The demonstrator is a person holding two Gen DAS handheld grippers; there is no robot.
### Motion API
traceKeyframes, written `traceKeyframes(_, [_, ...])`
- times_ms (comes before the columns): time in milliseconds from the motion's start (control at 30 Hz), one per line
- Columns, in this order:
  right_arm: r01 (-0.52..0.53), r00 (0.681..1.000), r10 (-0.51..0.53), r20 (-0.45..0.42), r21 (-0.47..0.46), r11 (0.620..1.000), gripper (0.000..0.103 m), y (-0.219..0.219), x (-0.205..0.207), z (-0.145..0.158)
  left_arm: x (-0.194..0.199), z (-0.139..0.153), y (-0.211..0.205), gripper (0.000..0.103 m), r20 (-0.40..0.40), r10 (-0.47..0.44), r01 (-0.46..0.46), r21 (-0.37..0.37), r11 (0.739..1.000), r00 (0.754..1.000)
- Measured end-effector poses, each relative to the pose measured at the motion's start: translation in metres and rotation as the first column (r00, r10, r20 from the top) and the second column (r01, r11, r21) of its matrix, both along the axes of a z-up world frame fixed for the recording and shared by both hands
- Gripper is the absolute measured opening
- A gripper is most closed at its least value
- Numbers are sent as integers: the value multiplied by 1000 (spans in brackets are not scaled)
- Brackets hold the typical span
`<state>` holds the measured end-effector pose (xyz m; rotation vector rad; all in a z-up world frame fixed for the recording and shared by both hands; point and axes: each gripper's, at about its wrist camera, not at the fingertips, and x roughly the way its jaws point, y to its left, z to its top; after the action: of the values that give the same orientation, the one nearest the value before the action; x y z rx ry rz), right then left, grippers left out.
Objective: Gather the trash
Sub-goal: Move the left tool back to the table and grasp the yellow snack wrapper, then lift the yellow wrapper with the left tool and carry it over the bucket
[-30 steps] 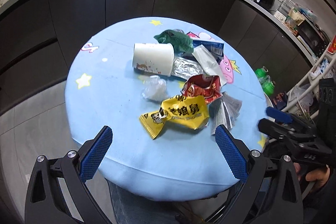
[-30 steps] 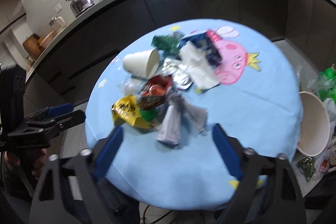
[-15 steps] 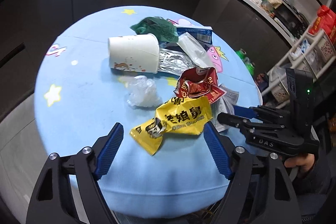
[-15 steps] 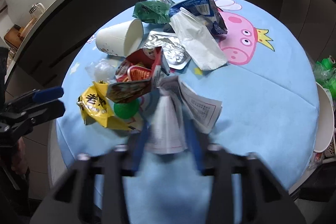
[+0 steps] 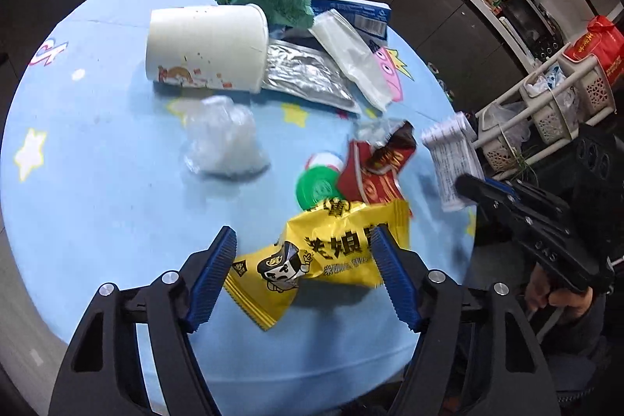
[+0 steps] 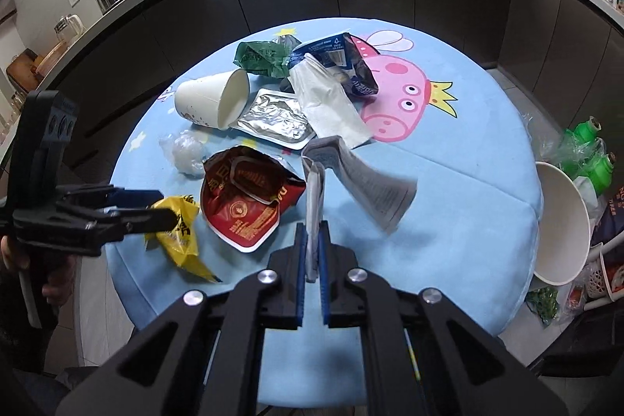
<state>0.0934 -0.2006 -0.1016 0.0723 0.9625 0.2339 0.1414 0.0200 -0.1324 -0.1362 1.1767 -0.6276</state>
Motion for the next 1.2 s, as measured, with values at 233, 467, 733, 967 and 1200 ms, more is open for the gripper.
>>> traceKeyframes(233, [-2,1000,2,-3,7,1000,7,0,0,-4,-14,-2,-8,78,13,2,-3,35,999,1000])
traceKeyframes(467, [13,1000,-13,1,17,1000,7,-8,-3,-4,-17,-2,-15,45,-4,-35,35,36,999,999])
traceKeyframes(733, [11,1000,-11,-6,23,1000,7,-8,-3,-6,-27,5,-11,64,18,-27,27,34,999,999])
traceKeyframes(967, [18,1000,-17,-7,21,1000,7,-9,-3,-7,-37,4,-26,60,57,-113,106,113,988,992])
traceKeyframes(1200, [10,1000,-10,-8,23,1000,7,-7,-4,-7,-39,3,-30,20,59,-112,101,156,983,992])
